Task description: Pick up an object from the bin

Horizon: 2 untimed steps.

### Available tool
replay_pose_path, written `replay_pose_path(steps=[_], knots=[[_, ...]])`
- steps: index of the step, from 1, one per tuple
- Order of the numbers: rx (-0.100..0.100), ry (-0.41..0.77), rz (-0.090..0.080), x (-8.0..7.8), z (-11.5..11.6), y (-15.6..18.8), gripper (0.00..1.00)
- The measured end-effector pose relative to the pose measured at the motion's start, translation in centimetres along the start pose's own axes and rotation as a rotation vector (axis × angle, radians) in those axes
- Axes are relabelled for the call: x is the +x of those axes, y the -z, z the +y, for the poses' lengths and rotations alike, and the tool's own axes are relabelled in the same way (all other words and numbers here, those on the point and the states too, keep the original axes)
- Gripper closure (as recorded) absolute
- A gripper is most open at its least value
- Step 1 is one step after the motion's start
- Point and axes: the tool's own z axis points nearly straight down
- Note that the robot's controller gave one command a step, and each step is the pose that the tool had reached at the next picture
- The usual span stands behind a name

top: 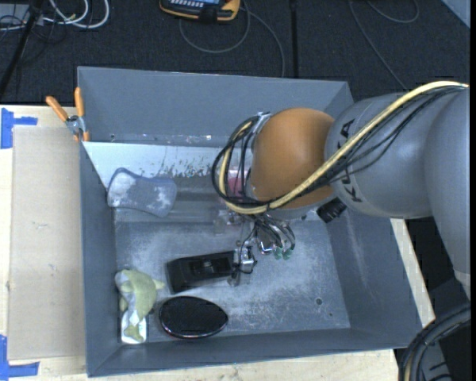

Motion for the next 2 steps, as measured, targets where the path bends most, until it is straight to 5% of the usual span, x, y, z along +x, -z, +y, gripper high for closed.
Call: replay_pose_path(steps=[1,2], knots=[[0.0,0.169,0.005,0.2,-0.1,-4.6,0.0],[-0.003,-0.005,0.006,0.5,-1.2,-6.0,1.0]])
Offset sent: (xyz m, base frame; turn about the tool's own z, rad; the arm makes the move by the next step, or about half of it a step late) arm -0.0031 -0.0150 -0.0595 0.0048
